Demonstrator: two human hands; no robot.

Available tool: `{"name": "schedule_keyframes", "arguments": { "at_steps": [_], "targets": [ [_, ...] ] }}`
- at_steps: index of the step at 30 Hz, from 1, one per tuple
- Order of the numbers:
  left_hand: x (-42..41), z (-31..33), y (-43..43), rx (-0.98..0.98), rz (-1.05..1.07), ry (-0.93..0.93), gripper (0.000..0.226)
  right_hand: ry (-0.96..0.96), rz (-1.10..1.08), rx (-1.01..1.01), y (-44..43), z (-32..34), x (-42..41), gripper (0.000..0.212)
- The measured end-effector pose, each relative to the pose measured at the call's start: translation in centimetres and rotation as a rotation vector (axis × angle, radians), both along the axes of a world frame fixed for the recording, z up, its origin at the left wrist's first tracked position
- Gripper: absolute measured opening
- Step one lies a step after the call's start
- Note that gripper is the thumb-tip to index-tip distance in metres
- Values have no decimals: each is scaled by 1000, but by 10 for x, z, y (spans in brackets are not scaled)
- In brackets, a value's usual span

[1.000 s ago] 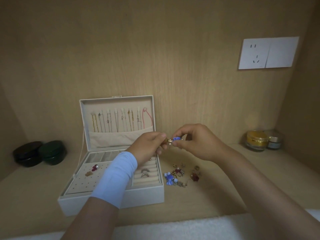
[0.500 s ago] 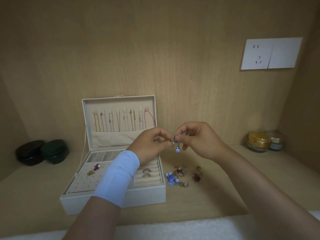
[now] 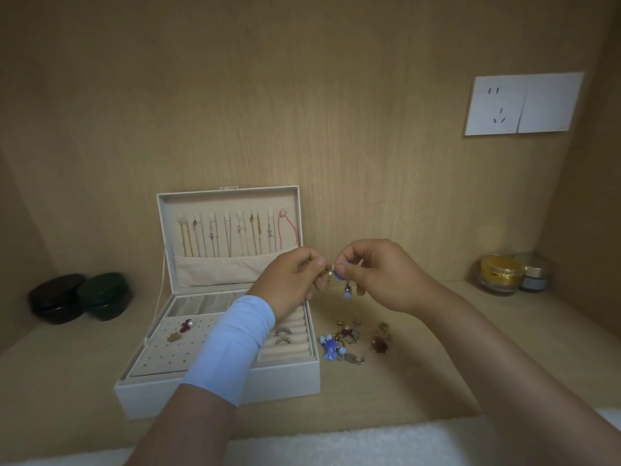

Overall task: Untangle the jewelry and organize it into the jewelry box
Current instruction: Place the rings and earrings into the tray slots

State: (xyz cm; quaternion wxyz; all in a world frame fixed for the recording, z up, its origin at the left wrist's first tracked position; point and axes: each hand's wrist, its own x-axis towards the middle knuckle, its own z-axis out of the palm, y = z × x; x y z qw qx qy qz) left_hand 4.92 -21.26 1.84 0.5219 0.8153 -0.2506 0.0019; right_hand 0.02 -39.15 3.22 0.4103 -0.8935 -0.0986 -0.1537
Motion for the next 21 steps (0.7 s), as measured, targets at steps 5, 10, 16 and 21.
{"name": "schedule_keyframes", "arguments": {
  "at_steps": [5,10,16,21],
  "targets": [
    [-3,3,-2,-27,-4,-82,11,36,28,163,4,6,-2,15],
    [-2,5,0,-61,-40,-118,11,82,51,241,3,12,-7,15],
    [-3,8,1,-41,-19,-46,18,46,33,85,0,10,-4,11],
    [-5,9,-2,-66,12,40,20,40,38,54,2,10,-4,12]
  ]
}}
